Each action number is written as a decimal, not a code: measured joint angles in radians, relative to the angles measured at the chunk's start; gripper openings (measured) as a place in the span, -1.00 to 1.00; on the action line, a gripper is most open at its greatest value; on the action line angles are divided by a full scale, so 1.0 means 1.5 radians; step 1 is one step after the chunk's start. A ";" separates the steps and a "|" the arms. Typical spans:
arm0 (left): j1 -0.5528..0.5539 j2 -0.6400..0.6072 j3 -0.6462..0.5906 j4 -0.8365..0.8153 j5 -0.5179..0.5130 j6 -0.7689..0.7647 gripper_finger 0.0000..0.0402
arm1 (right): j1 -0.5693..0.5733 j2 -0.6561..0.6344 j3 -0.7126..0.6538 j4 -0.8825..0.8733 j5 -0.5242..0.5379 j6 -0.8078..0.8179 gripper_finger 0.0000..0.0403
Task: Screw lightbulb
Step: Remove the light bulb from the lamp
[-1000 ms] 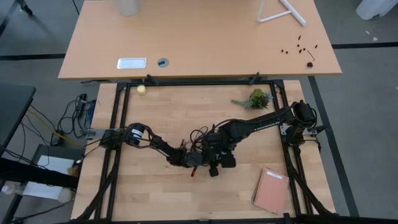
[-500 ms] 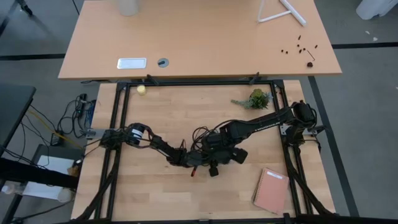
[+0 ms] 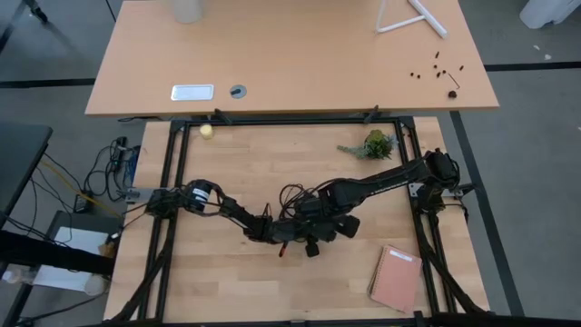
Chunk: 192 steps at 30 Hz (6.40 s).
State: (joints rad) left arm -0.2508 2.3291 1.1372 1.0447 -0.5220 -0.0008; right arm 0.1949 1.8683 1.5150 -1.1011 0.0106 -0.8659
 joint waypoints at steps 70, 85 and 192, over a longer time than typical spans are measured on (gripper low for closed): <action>-0.001 -0.002 0.001 -0.018 0.002 -0.020 -0.06 | 0.016 -0.006 0.023 -0.077 0.056 1.595 0.41; -0.001 -0.002 0.001 -0.018 0.001 -0.020 -0.06 | 0.007 -0.006 0.023 -0.063 0.029 1.248 0.34; -0.004 -0.003 0.002 -0.016 0.007 -0.009 -0.06 | 0.024 -0.005 0.023 -0.076 0.032 1.614 0.29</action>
State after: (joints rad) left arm -0.2569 2.3253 1.1397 1.0206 -0.5117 -0.0139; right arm 0.2306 1.8603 1.5490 -1.2144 0.0593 1.5557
